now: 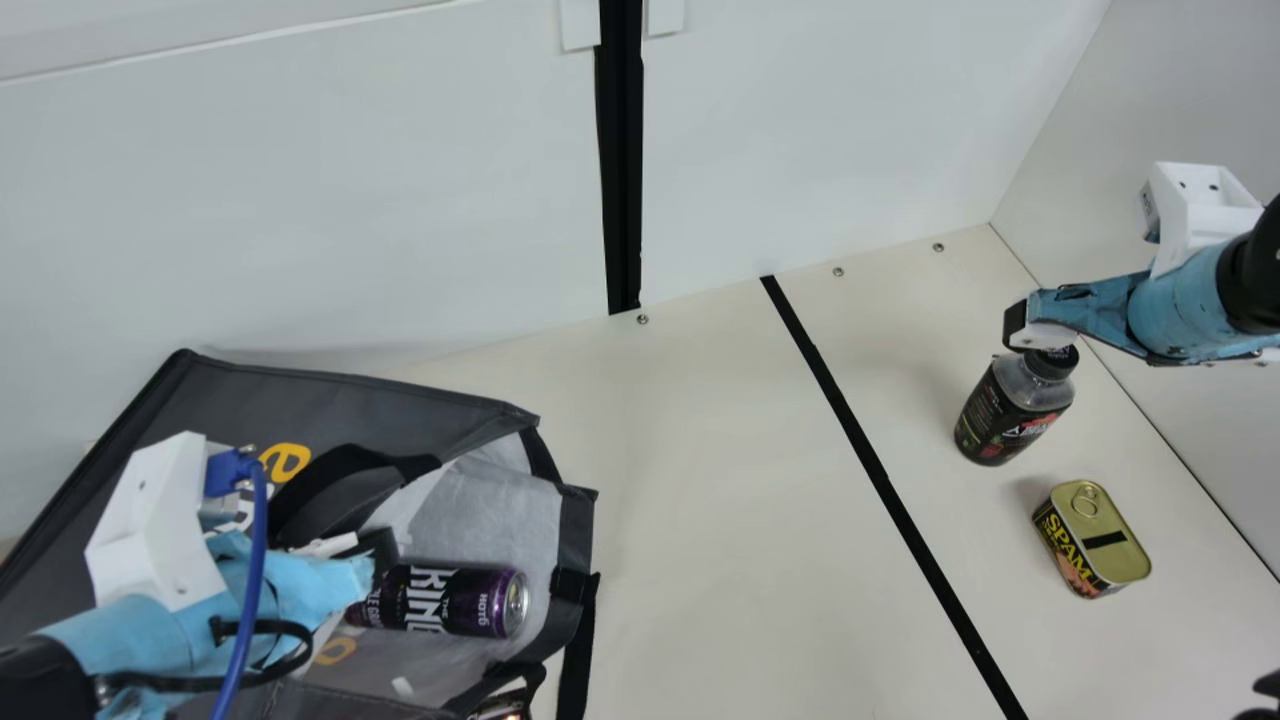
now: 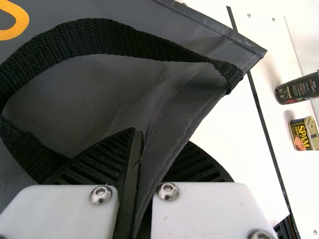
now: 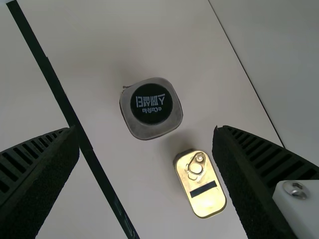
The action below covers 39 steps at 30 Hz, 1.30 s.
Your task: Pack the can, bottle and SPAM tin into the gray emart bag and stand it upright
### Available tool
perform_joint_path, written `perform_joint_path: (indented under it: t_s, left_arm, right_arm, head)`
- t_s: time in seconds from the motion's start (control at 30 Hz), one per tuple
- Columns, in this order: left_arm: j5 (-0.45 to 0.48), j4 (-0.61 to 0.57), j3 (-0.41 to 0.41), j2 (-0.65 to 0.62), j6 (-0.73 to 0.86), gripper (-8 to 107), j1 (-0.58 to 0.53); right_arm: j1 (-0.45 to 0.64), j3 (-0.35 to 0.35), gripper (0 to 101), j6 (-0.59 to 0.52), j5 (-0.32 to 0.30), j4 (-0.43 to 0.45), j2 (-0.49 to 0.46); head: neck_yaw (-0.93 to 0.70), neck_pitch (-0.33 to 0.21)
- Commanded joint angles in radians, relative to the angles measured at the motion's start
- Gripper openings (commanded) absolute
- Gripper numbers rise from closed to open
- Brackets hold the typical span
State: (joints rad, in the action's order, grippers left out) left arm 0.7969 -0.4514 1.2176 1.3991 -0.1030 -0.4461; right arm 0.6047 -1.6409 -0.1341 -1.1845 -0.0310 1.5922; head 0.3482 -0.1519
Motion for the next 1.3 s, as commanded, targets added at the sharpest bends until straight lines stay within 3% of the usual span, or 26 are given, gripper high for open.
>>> perform_joint_path:
  t_s: [0.0,1.1,1.27]
  left_arm:
    - [0.000,0.000,0.000,0.000,0.000,-8,0.000]
    - [0.000,0.000,0.000,0.000,0.000,-8,0.000]
    - [0.000,0.000,0.000,0.000,0.000,-8,0.000]
  right_arm:
    - [-0.001,-0.002,95,0.005,0.002,-0.001,0.012]
    - [-0.034,-0.028,95,0.081,0.041,0.041,0.178]
    - [-0.030,-0.024,62,0.080,0.045,0.046,0.188]
  head:
    - [0.001,-0.023]
    - [0.001,-0.023]
    - [0.001,-0.023]
